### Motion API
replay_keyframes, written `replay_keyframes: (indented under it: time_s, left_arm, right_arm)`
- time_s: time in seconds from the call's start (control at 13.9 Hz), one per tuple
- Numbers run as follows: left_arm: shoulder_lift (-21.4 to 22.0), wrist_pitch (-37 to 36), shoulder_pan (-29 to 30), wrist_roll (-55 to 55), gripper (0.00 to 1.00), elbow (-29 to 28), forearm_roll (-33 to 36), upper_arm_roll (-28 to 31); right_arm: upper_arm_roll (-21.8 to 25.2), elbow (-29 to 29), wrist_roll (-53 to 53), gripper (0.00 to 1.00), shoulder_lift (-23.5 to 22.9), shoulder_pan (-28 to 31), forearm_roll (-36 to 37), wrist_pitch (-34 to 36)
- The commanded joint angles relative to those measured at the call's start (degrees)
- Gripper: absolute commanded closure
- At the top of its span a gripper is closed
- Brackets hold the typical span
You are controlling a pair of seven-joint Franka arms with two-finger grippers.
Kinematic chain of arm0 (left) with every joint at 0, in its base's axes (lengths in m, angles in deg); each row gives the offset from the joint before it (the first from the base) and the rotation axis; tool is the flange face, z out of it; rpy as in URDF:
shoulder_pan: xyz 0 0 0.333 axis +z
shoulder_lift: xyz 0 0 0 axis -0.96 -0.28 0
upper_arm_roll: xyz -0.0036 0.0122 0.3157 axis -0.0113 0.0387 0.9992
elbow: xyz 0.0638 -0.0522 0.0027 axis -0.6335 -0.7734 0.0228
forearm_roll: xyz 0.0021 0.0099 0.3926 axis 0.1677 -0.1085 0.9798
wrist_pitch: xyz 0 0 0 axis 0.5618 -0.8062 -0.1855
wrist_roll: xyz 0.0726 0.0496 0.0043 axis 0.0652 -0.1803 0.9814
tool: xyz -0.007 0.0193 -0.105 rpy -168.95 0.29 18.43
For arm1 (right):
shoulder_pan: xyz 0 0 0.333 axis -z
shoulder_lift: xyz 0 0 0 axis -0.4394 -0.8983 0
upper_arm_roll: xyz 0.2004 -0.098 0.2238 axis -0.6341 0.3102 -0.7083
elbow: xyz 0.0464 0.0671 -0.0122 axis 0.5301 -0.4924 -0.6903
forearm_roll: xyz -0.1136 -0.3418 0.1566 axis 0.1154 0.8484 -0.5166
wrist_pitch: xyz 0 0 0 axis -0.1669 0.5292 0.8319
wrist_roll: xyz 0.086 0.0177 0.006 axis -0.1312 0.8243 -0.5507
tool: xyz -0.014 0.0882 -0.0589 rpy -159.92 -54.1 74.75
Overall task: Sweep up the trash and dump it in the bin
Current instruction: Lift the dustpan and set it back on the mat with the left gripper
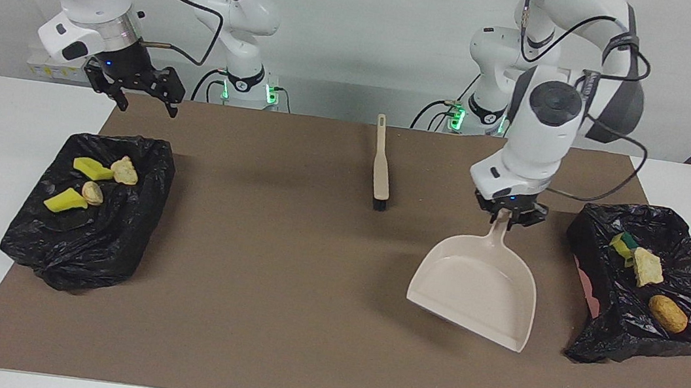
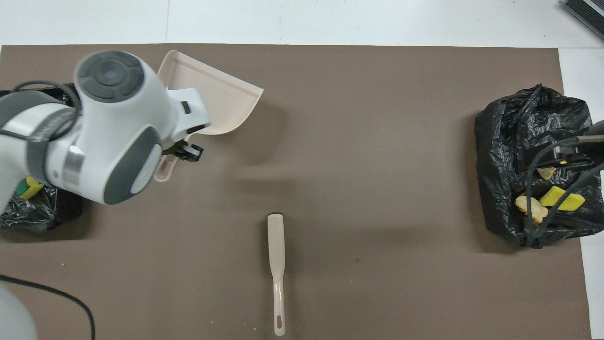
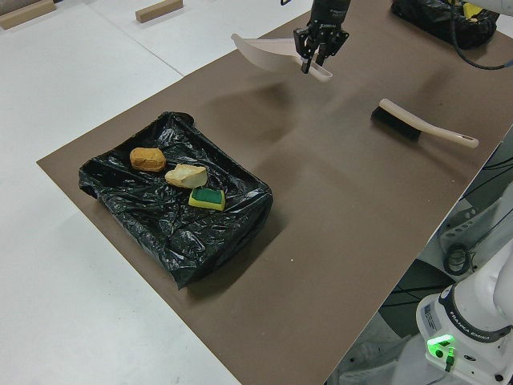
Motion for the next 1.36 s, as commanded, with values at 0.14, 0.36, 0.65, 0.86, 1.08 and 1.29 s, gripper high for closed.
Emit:
replay_keyframes:
  time_s: [0.14,0.36,0.65,0.86,1.08,1.29]
  left_arm:
    - [-8.08,11.57,-0.51,24.40,1.00,1.10,-0.45,-7.19]
    - [-11.51,12.38,-1.21,27.33,1.00,3.47,-0.37,-8.96]
    - [-16.96,12.47,-2.71,27.42,1.00,7.15,-0.10,-8.96]
    - [-17.76,12.64,-2.80,27.34,1.00,7.17,-0.19,-9.05]
    - [-17.41,11.51,-2.97,27.16,0.61,7.16,-0.10,-8.96]
    - [-15.92,9.49,-3.15,26.90,0.05,6.55,0.25,-8.88]
  right_arm:
    - [-0.34,0.31,-1.59,0.00,0.21,0.15,-0.22,0.81]
    - [-0.34,0.31,-1.41,0.00,0.21,0.15,-0.57,0.81]
    - [-0.34,0.32,-1.23,0.00,0.21,0.23,-0.57,0.72]
    - [-0.34,0.40,-1.15,0.00,0.21,0.23,-0.57,0.72]
    - [-0.16,0.49,-1.23,0.00,0.12,0.76,-0.22,0.63]
    - [0.19,0.93,-1.67,0.00,-0.22,1.46,0.31,1.24]
